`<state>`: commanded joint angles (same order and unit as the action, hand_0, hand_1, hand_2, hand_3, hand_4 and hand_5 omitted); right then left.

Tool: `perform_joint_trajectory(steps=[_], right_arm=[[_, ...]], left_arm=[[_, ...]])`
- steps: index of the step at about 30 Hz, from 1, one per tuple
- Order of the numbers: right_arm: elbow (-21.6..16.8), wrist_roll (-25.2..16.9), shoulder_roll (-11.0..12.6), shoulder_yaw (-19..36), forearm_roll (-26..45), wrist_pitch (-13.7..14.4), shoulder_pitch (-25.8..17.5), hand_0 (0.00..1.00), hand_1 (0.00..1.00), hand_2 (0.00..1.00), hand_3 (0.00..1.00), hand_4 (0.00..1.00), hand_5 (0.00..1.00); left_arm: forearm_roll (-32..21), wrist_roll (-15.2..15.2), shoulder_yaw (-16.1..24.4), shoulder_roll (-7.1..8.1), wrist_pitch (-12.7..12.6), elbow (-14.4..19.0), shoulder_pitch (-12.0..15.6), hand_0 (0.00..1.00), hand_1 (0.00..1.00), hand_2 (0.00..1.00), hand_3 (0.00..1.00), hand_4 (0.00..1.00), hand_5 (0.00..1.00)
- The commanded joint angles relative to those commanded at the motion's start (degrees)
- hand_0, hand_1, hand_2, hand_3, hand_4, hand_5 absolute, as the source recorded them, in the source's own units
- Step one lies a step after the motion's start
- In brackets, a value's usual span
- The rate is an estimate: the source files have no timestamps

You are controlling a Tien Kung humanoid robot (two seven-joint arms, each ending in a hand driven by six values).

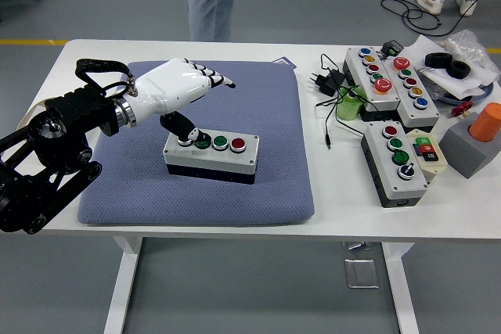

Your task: Pick up the button,place it on the desk,press the button,press the button

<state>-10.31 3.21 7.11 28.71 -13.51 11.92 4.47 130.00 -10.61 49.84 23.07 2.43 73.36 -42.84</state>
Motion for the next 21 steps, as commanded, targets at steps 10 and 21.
perform_joint_trajectory(steps=[10, 21], right_arm=[[0.00, -0.53, -0.10, 2.24, -0.52, 0.50, -0.60, 0.685, 0.646, 0.674, 0.599, 0.317, 0.092], [0.00, -0.45, -0.17, 2.52, -0.31, 0.81, -0.22, 0.684, 0.645, 0.671, 0.598, 0.316, 0.097]], left_arm=[[0.00, 5.06, 4.15, 1.23, 0.71, 10.68, 5.55, 0.252, 0.200, 0.212, 0.820, 0.571, 0.002], [0.00, 12.36, 5.95, 1.91, 10.43, 18.37, 10.10, 0.045, 0.002, 0.018, 0.772, 0.343, 0.002]])
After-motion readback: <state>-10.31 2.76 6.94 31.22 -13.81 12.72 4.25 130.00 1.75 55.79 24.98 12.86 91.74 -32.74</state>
